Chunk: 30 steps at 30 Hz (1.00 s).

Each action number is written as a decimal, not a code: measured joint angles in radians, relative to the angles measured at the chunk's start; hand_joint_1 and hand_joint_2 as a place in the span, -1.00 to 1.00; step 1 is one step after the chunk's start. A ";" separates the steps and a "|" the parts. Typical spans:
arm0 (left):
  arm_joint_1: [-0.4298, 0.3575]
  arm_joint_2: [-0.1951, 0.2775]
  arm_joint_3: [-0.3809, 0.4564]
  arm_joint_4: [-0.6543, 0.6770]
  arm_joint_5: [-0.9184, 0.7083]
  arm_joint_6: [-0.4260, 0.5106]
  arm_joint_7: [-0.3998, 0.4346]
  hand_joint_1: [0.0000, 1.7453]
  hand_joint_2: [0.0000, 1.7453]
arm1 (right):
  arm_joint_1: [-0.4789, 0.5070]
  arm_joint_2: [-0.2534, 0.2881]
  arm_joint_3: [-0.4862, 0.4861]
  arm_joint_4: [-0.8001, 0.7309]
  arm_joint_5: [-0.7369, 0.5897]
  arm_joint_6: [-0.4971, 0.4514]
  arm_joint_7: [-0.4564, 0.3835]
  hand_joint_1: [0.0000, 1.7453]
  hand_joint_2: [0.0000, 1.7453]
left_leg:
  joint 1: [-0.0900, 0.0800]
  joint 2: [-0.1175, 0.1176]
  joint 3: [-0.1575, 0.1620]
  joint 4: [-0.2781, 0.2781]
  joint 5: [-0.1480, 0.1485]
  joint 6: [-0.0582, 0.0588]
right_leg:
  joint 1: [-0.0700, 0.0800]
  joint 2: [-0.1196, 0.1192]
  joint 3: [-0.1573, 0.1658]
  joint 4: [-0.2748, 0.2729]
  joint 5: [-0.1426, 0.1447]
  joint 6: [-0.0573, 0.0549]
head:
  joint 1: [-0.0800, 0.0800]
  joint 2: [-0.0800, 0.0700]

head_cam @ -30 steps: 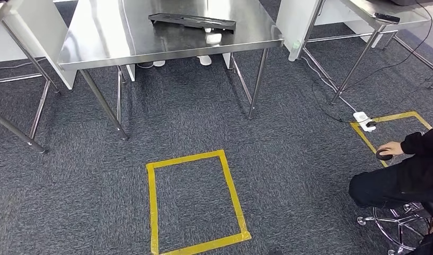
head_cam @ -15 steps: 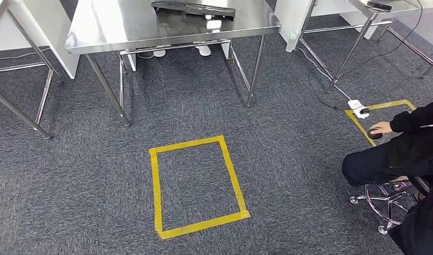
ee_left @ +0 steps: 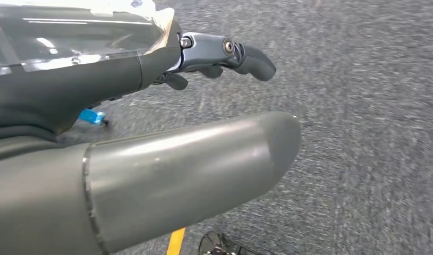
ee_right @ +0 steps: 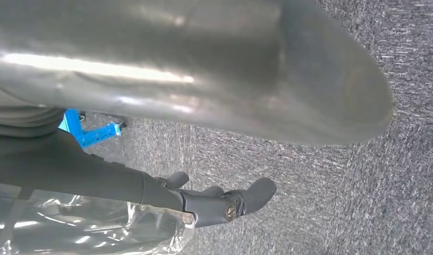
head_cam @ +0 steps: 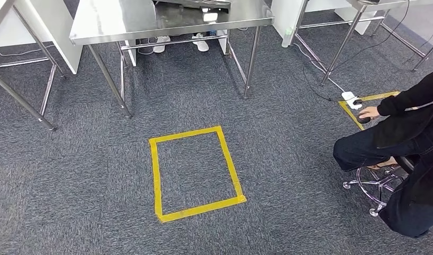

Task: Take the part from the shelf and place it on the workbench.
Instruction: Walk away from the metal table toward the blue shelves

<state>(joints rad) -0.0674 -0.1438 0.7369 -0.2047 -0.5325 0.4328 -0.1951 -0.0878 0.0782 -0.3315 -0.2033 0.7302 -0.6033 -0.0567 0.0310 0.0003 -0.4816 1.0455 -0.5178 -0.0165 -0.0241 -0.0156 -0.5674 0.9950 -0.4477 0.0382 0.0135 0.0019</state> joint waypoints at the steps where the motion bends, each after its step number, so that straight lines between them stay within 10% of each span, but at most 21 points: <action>1: -0.001 0.000 -0.001 0.000 -0.002 0.000 -0.001 -1.00 -1.00 | -0.001 0.000 -0.001 0.000 -0.001 0.000 0.000 -1.00 -1.00 | -0.004 -0.002 0.017 -0.036 -0.020 0.008 | 0.002 0.000 -0.007 0.004 0.006 0.009 | 0.001 0.000; 4: 0.000 0.000 -0.005 0.000 -0.007 -0.001 -0.002 -1.00 -1.00 | 0.000 -0.001 -0.008 0.000 -0.003 -0.001 -0.001 -1.00 -1.00 | -0.009 0.001 0.005 -0.054 -0.015 0.045 | 0.002 0.001 -0.036 0.031 -0.001 0.026 | 0.007 0.000; 9: 0.003 0.000 -0.008 0.000 -0.012 -0.001 -0.002 -1.00 -1.00 | 0.009 -0.002 -0.015 0.000 -0.006 -0.002 -0.004 -1.00 -1.00 | -0.023 0.008 -0.034 -0.055 0.020 0.072 | 0.002 0.009 -0.135 0.295 -0.132 0.016 | 0.013 0.000; 12: 0.003 0.000 -0.011 0.000 -0.012 -0.001 -0.002 -1.00 -1.00 | 0.012 -0.004 -0.016 0.000 -0.006 -0.002 -0.005 -1.00 -1.00 | -0.028 0.008 -0.044 -0.055 0.033 0.068 | 0.004 0.010 -0.024 0.153 -0.091 0.028 | 0.014 0.000; 15: 0.003 -0.001 -0.013 0.000 -0.013 -0.001 -0.002 -1.00 -1.00 | 0.009 -0.004 -0.018 0.000 -0.006 -0.002 -0.008 -1.00 -1.00 | -0.036 0.009 -0.049 -0.050 0.037 0.062 | 0.011 0.011 0.070 -0.012 -0.058 0.014 | 0.012 0.000; 30: 0.003 0.002 -0.013 0.000 -0.020 0.002 -0.005 -1.00 -1.00 | 0.007 -0.004 -0.023 0.000 0.005 -0.002 -0.004 -1.00 -1.00 | -0.028 0.008 -0.056 -0.054 0.053 0.046 | 0.025 0.010 0.064 -0.018 -0.046 -0.008 | 0.011 0.000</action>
<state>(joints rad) -0.0649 -0.1423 0.7240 -0.2045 -0.5528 0.4349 -0.1999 -0.0805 0.0744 -0.3550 -0.2033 0.7356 -0.6058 -0.0604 0.0034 0.0087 -0.5372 0.9915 -0.4651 0.0297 0.0004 -0.0052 -0.5032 0.9767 -0.4942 0.0300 0.0246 0.0019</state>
